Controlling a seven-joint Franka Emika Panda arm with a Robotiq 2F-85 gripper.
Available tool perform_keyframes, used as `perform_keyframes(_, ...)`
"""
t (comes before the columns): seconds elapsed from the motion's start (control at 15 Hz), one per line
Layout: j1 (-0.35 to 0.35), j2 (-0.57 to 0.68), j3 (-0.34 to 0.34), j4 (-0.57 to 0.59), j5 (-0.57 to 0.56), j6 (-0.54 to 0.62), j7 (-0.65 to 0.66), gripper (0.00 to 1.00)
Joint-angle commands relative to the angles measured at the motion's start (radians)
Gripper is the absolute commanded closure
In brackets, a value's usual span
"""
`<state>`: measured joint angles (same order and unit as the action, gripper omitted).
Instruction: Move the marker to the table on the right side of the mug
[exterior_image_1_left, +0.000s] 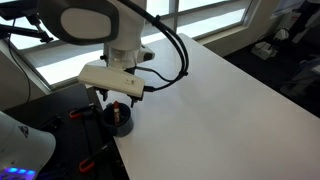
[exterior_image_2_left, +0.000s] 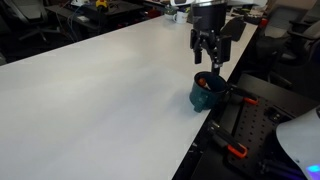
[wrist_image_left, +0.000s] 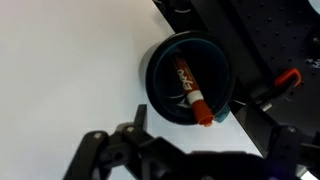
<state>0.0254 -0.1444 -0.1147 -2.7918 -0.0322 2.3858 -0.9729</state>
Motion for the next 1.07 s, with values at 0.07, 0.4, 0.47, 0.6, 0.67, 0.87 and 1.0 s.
perform_keyframes(0.07, -0.009, 0.045, 0.044, 0.001, -0.067, -0.011, 0.087, 0.00)
perform_keyframes(0.4, -0.008, 0.076, 0.068, 0.001, -0.115, -0.016, 0.143, 0.00)
perform_keyframes(0.47, -0.008, 0.080, 0.071, 0.001, -0.118, -0.015, 0.146, 0.00)
perform_keyframes(0.6, -0.008, 0.088, 0.073, 0.001, -0.125, -0.014, 0.152, 0.01)
perform_keyframes(0.67, -0.009, 0.093, 0.073, 0.001, -0.128, -0.012, 0.152, 0.14)
perform_keyframes(0.87, -0.011, 0.097, 0.072, 0.005, -0.135, -0.008, 0.150, 0.18)
perform_keyframes(1.0, -0.012, 0.100, 0.072, 0.006, -0.135, -0.008, 0.149, 0.25)
